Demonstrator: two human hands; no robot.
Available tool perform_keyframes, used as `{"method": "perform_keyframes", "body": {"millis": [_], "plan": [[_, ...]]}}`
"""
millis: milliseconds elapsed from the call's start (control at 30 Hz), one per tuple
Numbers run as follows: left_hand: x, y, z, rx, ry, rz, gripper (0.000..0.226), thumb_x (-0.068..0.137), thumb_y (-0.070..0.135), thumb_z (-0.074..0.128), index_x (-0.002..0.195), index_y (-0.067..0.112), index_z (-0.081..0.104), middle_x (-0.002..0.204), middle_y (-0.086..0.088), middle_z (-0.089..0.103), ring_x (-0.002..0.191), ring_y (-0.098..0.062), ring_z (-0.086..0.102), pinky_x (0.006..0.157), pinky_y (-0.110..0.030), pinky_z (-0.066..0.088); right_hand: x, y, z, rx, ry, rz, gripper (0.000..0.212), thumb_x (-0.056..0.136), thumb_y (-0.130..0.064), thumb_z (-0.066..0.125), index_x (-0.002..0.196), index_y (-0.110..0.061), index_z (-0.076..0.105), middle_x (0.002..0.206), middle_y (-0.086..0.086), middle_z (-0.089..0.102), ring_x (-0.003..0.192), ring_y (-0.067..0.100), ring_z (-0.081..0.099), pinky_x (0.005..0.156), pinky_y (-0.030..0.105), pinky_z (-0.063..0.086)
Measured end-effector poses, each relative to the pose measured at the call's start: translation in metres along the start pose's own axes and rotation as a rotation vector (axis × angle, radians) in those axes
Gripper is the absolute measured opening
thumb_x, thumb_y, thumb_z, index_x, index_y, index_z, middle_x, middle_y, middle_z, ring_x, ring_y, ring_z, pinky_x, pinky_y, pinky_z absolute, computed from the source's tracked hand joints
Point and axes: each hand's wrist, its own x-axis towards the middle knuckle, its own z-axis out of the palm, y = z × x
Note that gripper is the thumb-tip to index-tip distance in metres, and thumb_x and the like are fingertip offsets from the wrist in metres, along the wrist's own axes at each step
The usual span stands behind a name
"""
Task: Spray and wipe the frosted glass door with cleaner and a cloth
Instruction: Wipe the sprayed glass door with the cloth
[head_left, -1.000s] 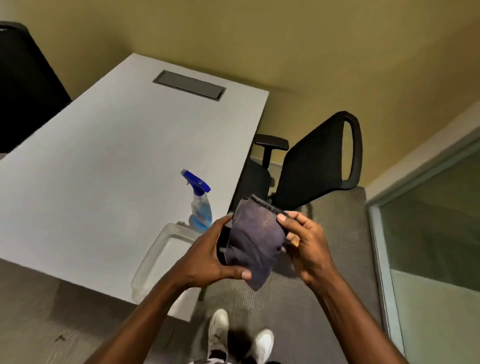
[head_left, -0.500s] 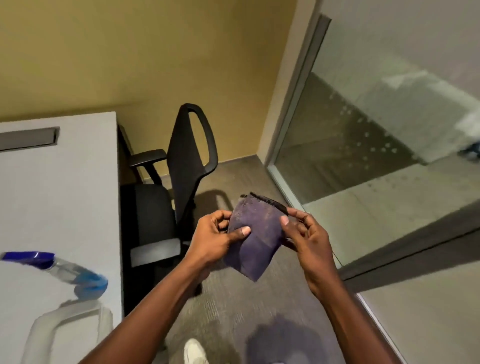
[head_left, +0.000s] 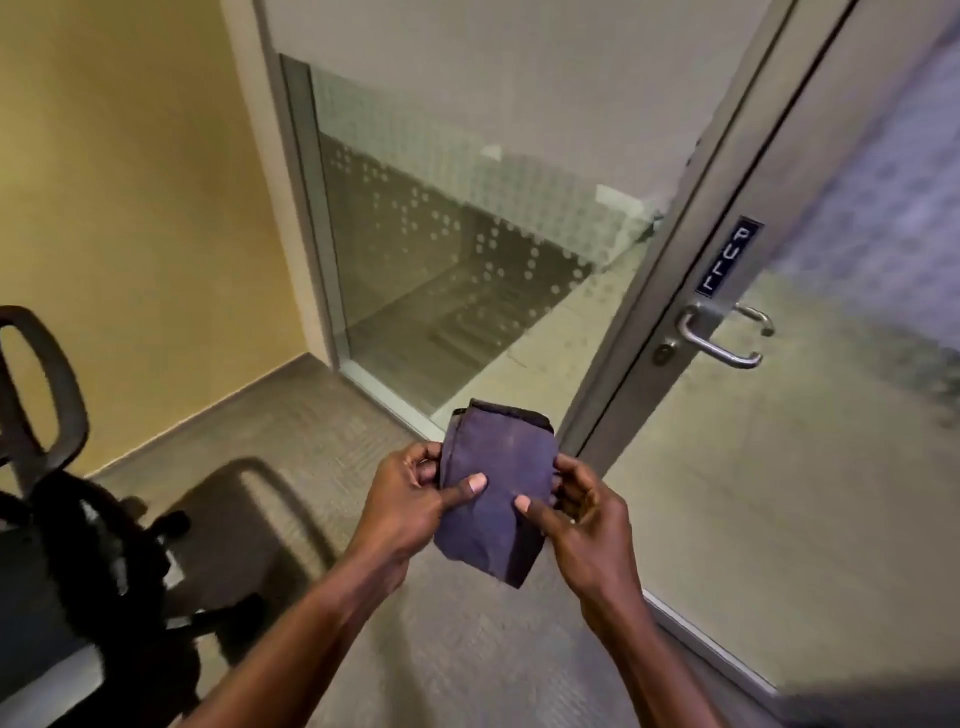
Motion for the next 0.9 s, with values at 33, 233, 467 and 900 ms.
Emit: {"method": "perform_keyframes", "body": {"millis": [33, 233, 467, 900], "plan": [[0.003, -0.001, 0.019, 0.007, -0.018, 0.003, 0.031, 0.083, -0.002, 0.092, 0.11, 0.005, 0.077, 0.098, -0.007, 0.09, 0.086, -0.017, 0.087, 0.072, -0.025, 0.067, 0.003, -0.001, -0.016, -0.02, 0.03, -0.02, 0.047, 0.09, -0.003, 0.087, 0.129, -0.023, 0.073, 0.113, -0.006, 0.083, 0.104, 0.011, 0.078, 0.092, 0.032, 0.066], [0.018, 0.003, 0.103, 0.054, -0.122, 0.013, 0.033, 0.084, 0.002, 0.093, 0.113, 0.007, 0.077, 0.101, -0.004, 0.09, 0.093, -0.018, 0.088, 0.077, -0.028, 0.068, 0.016, 0.002, -0.087, 0.015, 0.209, -0.061, 0.032, 0.092, -0.005, 0.085, 0.121, -0.016, 0.076, 0.109, 0.003, 0.085, 0.103, 0.025, 0.079, 0.087, 0.034, 0.065], [0.046, 0.018, 0.164, 0.183, -0.28, 0.029, 0.032, 0.086, -0.001, 0.092, 0.111, 0.01, 0.075, 0.099, 0.0, 0.09, 0.093, -0.017, 0.088, 0.075, -0.027, 0.069, 0.037, 0.011, -0.142, -0.104, 0.364, -0.107, 0.023, 0.088, -0.009, 0.089, 0.101, -0.026, 0.08, 0.097, -0.01, 0.085, 0.089, 0.009, 0.08, 0.081, 0.025, 0.062], [0.133, 0.066, 0.296, 0.124, -0.601, -0.031, 0.024, 0.089, 0.008, 0.091, 0.109, 0.003, 0.078, 0.097, -0.008, 0.09, 0.088, -0.02, 0.087, 0.075, -0.029, 0.07, 0.096, -0.016, -0.22, 0.209, 0.608, -0.055, 0.028, 0.088, -0.021, 0.091, 0.115, -0.022, 0.083, 0.108, 0.01, 0.086, 0.099, 0.022, 0.079, 0.085, 0.035, 0.066]]}}
